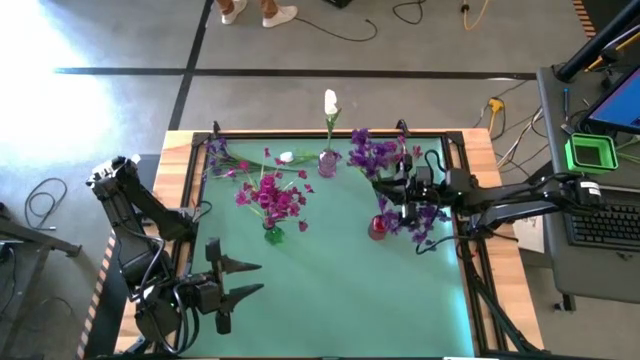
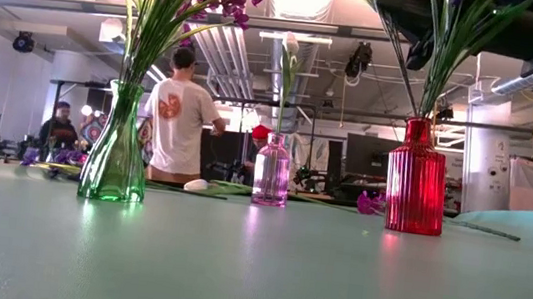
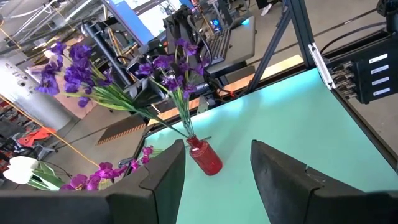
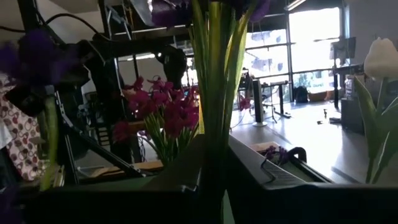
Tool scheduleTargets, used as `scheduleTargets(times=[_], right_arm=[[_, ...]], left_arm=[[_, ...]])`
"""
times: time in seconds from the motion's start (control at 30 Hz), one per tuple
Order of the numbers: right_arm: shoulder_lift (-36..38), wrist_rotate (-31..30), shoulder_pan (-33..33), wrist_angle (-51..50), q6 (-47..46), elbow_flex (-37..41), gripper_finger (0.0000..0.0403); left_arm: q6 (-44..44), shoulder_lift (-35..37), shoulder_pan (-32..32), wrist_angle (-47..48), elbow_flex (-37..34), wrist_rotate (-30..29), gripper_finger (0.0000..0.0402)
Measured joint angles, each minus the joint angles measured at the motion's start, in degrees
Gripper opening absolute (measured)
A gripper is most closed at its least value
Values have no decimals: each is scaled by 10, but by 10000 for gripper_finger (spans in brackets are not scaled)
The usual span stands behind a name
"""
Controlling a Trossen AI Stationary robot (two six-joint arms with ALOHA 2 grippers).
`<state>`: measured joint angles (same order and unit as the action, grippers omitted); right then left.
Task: Sort flowers into vase by color
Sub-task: Put the bottom violet flowers into the red flower vase
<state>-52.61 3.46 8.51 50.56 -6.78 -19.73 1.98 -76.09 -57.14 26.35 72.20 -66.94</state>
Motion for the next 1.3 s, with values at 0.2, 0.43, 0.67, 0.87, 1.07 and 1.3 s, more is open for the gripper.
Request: scheduleTargets(times=[0.2,0.43,0.67,0.87,1.07,1.3], right_arm=[[0,0,0,-11,-1,0,78],[0,1,0,-11,-11,0,120],[1,2,0,-17,-11,0,168],[3,1,0,-30,-16,0,188],[25,-10,0,-99,-7,-35,190],[40,-49,0,-261,4,-112,203]], left_arm=[[0,0,0,0,0,0,169],[0,0,0,0,0,0,169],[0,0,0,-1,0,0,169],[0,0,0,-1,0,0,169],[0,0,0,-3,0,0,169],[34,-2,5,-2,0,3,169]])
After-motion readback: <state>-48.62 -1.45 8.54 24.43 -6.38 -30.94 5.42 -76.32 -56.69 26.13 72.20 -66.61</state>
